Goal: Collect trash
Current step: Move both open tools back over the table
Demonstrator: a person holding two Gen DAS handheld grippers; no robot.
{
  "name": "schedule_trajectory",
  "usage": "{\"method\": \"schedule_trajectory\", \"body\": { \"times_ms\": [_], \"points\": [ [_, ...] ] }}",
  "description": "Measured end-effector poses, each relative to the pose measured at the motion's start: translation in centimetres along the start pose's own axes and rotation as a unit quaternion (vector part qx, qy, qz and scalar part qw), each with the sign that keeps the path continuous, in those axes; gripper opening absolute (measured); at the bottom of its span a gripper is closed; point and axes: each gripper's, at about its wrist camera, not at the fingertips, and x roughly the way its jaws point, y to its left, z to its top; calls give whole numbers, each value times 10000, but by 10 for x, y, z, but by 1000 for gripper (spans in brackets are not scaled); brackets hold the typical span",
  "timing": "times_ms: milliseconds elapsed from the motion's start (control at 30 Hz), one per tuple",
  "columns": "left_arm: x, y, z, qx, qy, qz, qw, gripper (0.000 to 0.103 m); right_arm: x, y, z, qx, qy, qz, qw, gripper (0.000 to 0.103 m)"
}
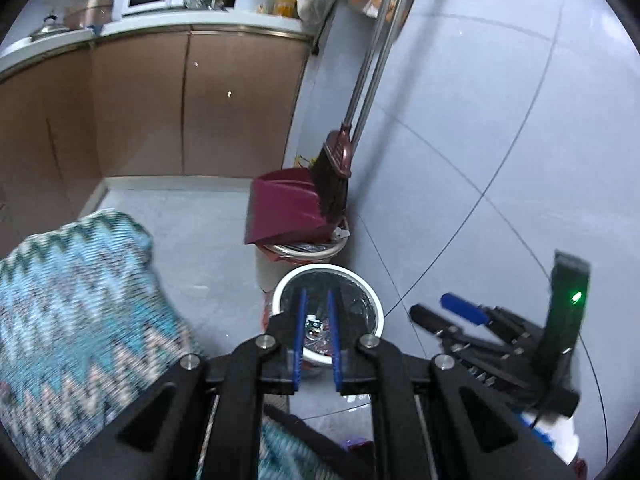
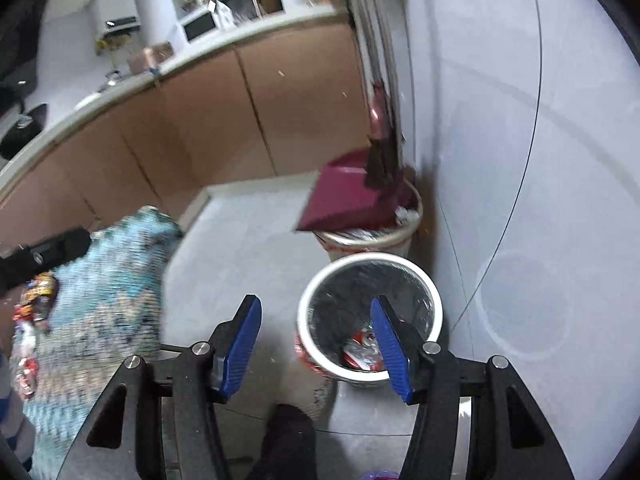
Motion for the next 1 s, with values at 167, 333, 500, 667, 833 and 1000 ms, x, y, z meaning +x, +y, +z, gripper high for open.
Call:
{"method": "schedule_trajectory", "body": {
  "times_ms": [167, 333, 500, 667, 833, 1000],
  "points": [
    [-60, 16, -22, 12, -266, 253, 9993, 11, -50, 37, 4, -227, -383, 231, 9987, 56],
    [-107, 47, -44, -155, -400, 490, 9979, 11, -83, 76, 4, -504, -628, 554, 9952, 56],
    [-150, 85, -65, -445, -577, 780, 9943, 11, -101, 117, 0, -760, -729, 894, 9904, 56],
    [-186, 132, -93, -806, -714, 1139, 9876, 15, -102, 156, -7, -1019, -687, 1229, 9848, 56],
    [-212, 181, -121, -1233, -818, 1434, 9785, 27, -91, 194, -14, -1295, -561, 1493, 9787, 56],
    [-227, 235, -148, -1704, -799, 1713, 9671, 27, -69, 228, -15, -1561, -330, 1708, 9723, 56]
  ]
}}
